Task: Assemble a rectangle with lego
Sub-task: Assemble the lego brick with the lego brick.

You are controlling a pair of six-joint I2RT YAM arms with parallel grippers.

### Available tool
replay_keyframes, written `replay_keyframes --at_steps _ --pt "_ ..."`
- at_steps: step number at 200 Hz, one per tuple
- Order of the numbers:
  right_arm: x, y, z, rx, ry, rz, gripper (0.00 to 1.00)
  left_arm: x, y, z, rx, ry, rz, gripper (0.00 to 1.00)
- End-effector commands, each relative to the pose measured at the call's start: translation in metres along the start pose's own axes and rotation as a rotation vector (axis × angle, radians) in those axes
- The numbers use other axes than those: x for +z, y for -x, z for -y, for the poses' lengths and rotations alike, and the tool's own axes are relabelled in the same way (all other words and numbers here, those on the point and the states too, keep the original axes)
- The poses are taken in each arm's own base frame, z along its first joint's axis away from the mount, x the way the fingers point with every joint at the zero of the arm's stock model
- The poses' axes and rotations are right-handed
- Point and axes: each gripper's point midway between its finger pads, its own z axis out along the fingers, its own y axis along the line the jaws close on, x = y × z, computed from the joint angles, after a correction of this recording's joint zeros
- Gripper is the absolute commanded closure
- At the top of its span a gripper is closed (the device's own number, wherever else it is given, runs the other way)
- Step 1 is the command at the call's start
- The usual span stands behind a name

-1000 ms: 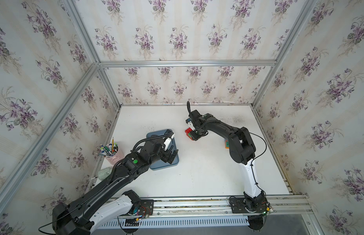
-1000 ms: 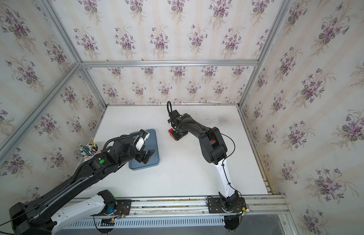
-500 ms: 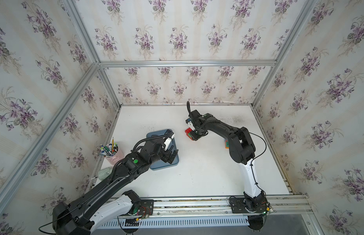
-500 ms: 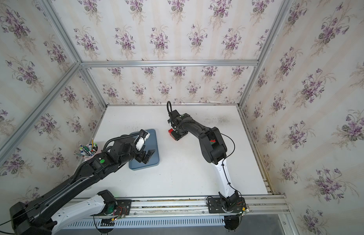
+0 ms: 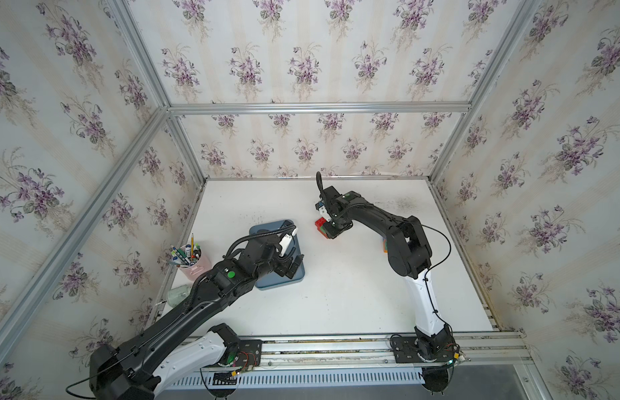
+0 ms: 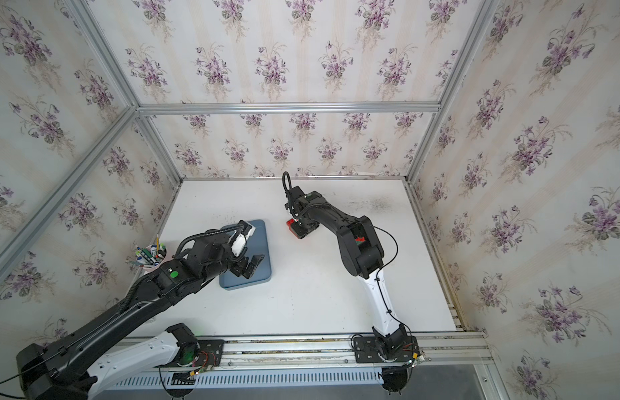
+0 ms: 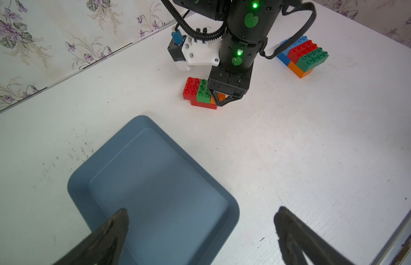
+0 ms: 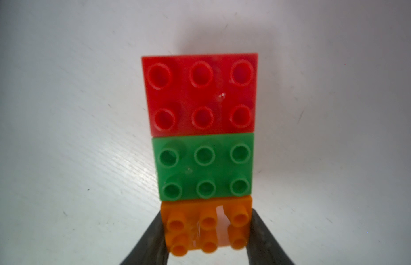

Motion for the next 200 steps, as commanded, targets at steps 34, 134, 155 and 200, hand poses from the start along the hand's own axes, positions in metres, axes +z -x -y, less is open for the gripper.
replay_keyframes --at_steps 34,134,155,200 --pt "0.0014 -0.0070 0.0028 0.002 -0.021 -0.035 0.63 -0.0003 0.0042 -0.0025 -0.002 0.013 0.017 0.00" --pt "-0.0004 -0.0060 0.0007 -0.012 -0.018 -0.015 0.46 0.0000 0.0037 -0.0030 0.000 0.015 0.016 0.00" --pt "-0.0019 -0.0050 0.0017 -0.014 -0.023 -0.011 0.44 0.0003 0.0037 -0.0027 0.000 0.015 0.015 0.00" --pt "-0.0044 -0.0033 0.0010 -0.014 -0.021 -0.001 0.42 0.0007 0.0032 -0.0027 0.002 0.015 0.013 0.00"
